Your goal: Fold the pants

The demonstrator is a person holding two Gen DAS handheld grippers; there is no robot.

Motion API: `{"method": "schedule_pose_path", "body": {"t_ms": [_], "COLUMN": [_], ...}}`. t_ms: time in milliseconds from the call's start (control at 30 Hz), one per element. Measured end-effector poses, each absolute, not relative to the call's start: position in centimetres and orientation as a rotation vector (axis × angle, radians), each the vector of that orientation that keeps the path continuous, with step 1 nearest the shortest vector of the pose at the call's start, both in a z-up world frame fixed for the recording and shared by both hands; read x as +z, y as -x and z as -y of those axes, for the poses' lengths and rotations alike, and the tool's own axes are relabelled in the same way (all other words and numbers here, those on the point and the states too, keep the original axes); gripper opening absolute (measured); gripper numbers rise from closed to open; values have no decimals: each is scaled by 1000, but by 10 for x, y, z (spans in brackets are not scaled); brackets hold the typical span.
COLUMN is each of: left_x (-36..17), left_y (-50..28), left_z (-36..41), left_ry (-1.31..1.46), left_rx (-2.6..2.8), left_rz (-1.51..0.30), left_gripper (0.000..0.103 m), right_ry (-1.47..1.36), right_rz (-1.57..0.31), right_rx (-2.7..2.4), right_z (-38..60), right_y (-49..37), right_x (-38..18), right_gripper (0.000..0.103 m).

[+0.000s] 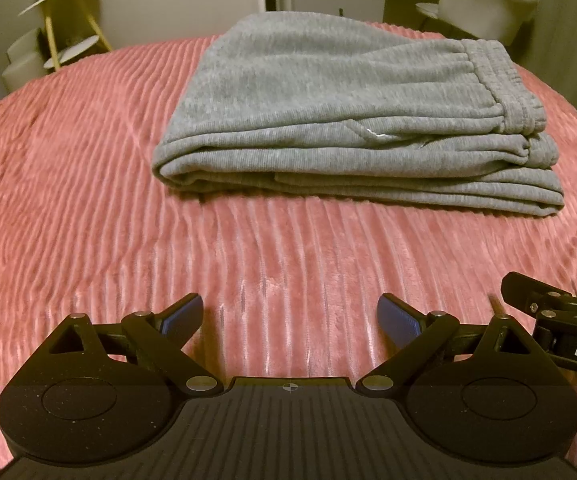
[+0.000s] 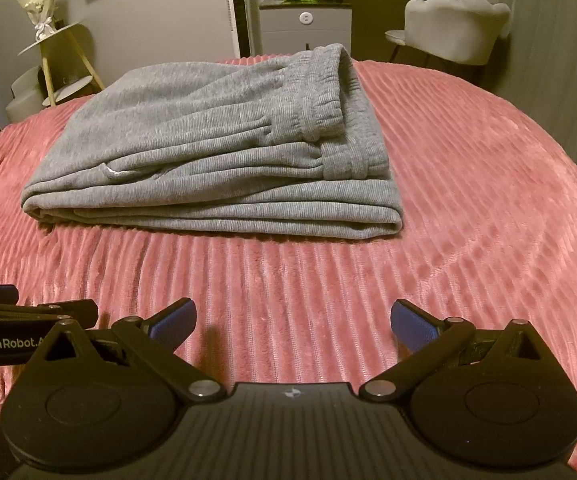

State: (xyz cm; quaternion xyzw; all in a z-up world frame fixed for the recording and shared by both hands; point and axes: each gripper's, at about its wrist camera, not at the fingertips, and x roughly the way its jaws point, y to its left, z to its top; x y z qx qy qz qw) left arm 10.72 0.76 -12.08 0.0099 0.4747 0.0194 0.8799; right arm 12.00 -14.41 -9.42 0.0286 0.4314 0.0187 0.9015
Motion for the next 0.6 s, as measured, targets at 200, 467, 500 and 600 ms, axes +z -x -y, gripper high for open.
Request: {"method": "schedule_pose_path", "body": {"t_ms": [200, 467, 500, 600], "left_x": [-121, -122, -122, -122], "left_y": [-107, -107, -108, -108], "left_z": [-7, -7, -8, -7], "left_ry": [-21, -23, -23, -24], "left_rx": [41, 40, 40, 40], "left_rz": [-989, -996, -995, -997], "left_gripper": [97, 97, 97, 97], "right_ry": [-60, -60, -60, -61], "right_rz": [-893, -891, -891, -893], "right_rx": [38, 38, 39, 39], "right_z": [144, 144, 144, 144], "right_y": [-120, -120, -120, -120], "right_x": [-94, -94, -94, -94], "right_gripper": [103, 103, 103, 103]}}
